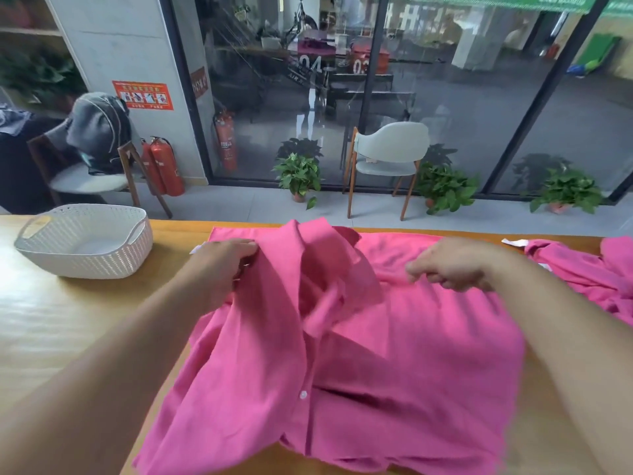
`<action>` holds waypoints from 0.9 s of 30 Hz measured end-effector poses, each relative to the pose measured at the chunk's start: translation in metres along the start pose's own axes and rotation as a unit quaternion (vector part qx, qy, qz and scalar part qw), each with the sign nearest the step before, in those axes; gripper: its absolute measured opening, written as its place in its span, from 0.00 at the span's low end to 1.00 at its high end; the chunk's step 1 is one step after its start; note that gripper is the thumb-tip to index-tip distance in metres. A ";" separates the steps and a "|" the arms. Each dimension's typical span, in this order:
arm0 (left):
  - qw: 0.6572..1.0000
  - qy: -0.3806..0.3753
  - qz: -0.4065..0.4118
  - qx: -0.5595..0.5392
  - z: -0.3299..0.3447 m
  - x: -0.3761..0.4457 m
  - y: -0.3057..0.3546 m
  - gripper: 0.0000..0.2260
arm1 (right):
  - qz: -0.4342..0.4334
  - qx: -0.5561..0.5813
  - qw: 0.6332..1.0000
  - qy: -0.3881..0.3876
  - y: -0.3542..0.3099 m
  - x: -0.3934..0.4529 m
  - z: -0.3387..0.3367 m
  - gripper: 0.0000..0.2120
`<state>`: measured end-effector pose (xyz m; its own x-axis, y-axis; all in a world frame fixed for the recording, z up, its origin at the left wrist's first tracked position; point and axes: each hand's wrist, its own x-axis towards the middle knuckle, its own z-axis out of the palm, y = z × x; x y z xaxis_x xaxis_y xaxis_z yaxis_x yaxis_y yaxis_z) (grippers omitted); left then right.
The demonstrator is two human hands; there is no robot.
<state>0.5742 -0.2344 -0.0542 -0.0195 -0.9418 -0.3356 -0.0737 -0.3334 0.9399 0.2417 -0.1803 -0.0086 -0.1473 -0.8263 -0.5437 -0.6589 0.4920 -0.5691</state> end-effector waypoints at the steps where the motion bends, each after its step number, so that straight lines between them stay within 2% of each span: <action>1: 0.999 -0.018 -0.040 -0.015 -0.003 0.005 0.001 0.04 | -0.014 0.031 0.999 -0.020 -0.005 -0.001 0.000 0.14; 2: 0.996 -0.050 -0.068 -0.029 -0.002 0.009 -0.001 0.04 | -0.023 0.062 0.997 -0.051 -0.010 -0.002 0.007 0.18; 4: 0.989 -0.103 -0.094 -0.051 0.008 0.014 -0.009 0.11 | -0.042 0.080 0.988 -0.126 -0.015 0.001 0.038 0.28; 6: 0.985 -0.118 -0.105 -0.068 0.021 0.014 -0.015 0.12 | -0.052 0.091 0.977 -0.187 -0.018 0.008 0.083 0.31; 7: 0.984 -0.119 -0.111 -0.070 0.024 0.014 -0.016 0.11 | -0.052 0.112 0.974 -0.188 -0.021 0.013 0.103 0.28; 10: 0.987 -0.101 -0.112 -0.061 0.020 0.021 -0.015 0.12 | -0.073 0.236 0.963 -0.109 -0.027 0.023 0.136 0.11; 14: 0.994 -0.023 -0.085 -0.069 0.003 0.027 -0.006 0.14 | -0.035 0.484 0.869 -0.099 -0.034 0.023 0.124 0.15; 16: 0.992 0.049 -0.080 -0.079 -0.008 0.036 -0.005 0.13 | -0.023 0.509 0.857 -0.074 -0.038 0.027 0.114 0.15; 18: 0.984 0.134 -0.075 -0.093 -0.020 0.045 -0.004 0.09 | -0.018 0.448 0.893 -0.039 -0.041 0.028 0.101 0.13; 20: 0.981 0.169 -0.074 -0.063 -0.033 0.054 -0.006 0.07 | -0.014 0.330 0.944 -0.022 -0.045 0.018 0.069 0.11; 22: 0.987 0.139 -0.071 0.029 -0.046 0.059 -0.010 0.09 | -0.016 0.161 0.987 -0.011 -0.046 0.006 0.014 0.13; 23: 0.988 0.116 -0.071 0.072 -0.052 0.059 -0.014 0.09 | -0.007 0.032 0.999 0.029 -0.046 0.006 -0.018 0.13; 24: 0.987 0.090 -0.079 0.109 -0.057 0.059 -0.018 0.08 | 0.020 -0.114 0.989 0.095 -0.046 0.009 -0.050 0.16; 25: 0.985 0.064 -0.088 0.137 -0.059 0.058 -0.022 0.06 | 0.052 -0.261 0.949 0.170 -0.047 0.015 -0.078 0.18; 26: 0.982 0.050 -0.092 0.159 -0.060 0.058 -0.026 0.06 | 0.070 -0.357 0.901 0.236 -0.048 0.022 -0.098 0.19; 27: 0.980 0.049 -0.095 0.169 -0.060 0.057 -0.028 0.09 | 0.080 -0.396 0.870 0.281 -0.047 0.032 -0.111 0.20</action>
<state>0.6346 -0.2815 -0.0957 0.1217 -0.8695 -0.4788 -0.3926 -0.4852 0.7813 0.1859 -0.2599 0.0695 -0.4759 -0.8773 -0.0622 -0.8653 0.4545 0.2113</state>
